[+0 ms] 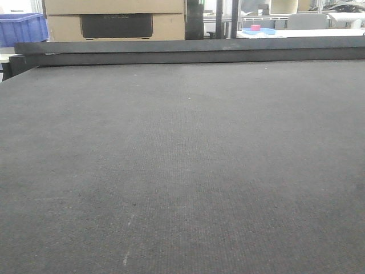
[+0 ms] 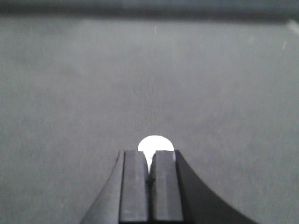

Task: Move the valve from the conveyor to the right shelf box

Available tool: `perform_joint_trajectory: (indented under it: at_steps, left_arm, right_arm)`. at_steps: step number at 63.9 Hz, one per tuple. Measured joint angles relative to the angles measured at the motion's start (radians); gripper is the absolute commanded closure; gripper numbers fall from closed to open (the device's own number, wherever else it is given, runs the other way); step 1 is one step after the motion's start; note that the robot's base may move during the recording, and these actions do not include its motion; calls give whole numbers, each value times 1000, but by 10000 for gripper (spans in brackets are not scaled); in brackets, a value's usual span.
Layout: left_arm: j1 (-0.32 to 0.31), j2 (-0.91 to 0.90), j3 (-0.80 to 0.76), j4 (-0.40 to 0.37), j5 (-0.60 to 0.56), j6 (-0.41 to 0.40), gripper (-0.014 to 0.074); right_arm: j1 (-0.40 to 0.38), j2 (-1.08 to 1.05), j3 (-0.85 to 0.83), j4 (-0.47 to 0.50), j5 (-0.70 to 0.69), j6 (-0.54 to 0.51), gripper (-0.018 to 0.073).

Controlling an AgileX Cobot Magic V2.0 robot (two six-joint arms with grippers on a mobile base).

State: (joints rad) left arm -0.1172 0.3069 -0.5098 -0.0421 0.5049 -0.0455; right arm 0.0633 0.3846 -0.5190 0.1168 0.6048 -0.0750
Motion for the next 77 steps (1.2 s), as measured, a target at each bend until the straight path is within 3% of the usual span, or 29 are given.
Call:
perform_joint_trajectory:
  at_steps: [17, 24, 39, 60, 68, 77]
  left_arm:
    - [0, 345, -264, 2, 331, 0, 708]
    - [0, 459, -351, 2, 411, 0, 708]
    - [0, 614, -452, 2, 411, 0, 708]
    - [0, 651, -459, 2, 370, 0, 708]
    - [0, 653, -459, 2, 370, 0, 708]
    - [0, 653, -459, 2, 368, 0, 708]
  right_arm:
    - [0, 399, -268, 2, 219, 0, 727]
    - [0, 530, -370, 4, 320, 0, 727]
    - [0, 711, -516, 4, 438, 0, 727]
    - [0, 935, -669, 2, 601, 2, 721]
    - [0, 992, -709, -11, 607, 2, 580]
    - [0, 1047, -716, -27, 613, 2, 283]
